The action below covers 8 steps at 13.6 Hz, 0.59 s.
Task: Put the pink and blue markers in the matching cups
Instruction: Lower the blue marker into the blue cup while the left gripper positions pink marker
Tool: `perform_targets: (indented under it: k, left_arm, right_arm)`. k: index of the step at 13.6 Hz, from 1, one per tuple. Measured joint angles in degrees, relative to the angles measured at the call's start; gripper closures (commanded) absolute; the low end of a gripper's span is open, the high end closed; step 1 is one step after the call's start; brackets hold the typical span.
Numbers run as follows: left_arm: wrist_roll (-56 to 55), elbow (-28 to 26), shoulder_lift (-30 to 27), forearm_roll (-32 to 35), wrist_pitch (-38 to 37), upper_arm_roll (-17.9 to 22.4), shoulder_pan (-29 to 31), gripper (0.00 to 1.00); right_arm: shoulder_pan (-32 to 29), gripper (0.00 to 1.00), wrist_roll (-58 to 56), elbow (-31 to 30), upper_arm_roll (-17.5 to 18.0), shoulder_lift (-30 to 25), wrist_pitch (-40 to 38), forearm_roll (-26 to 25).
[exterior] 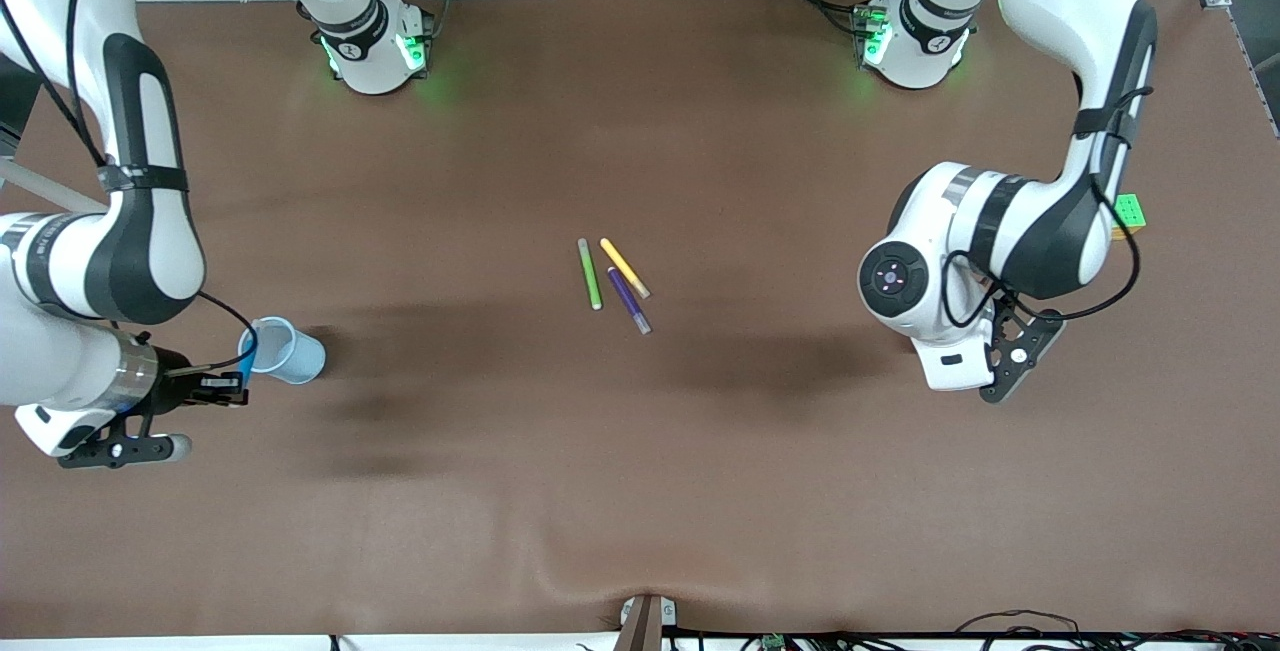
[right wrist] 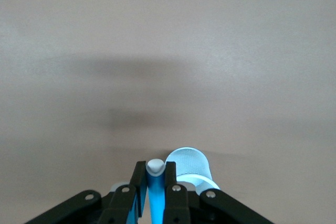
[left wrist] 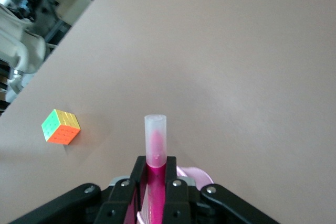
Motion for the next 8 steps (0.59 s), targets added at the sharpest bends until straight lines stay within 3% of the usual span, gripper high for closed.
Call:
perform_targets:
  k: [8]
  left_arm:
    - [-17.94,-5.98,2.96,10.36,0.04,-0.29,-0.60,1.00]
  right_arm:
    - [-0.80,1.00,-2.82,-1.73,0.13,0.26,6.73,-0.02]
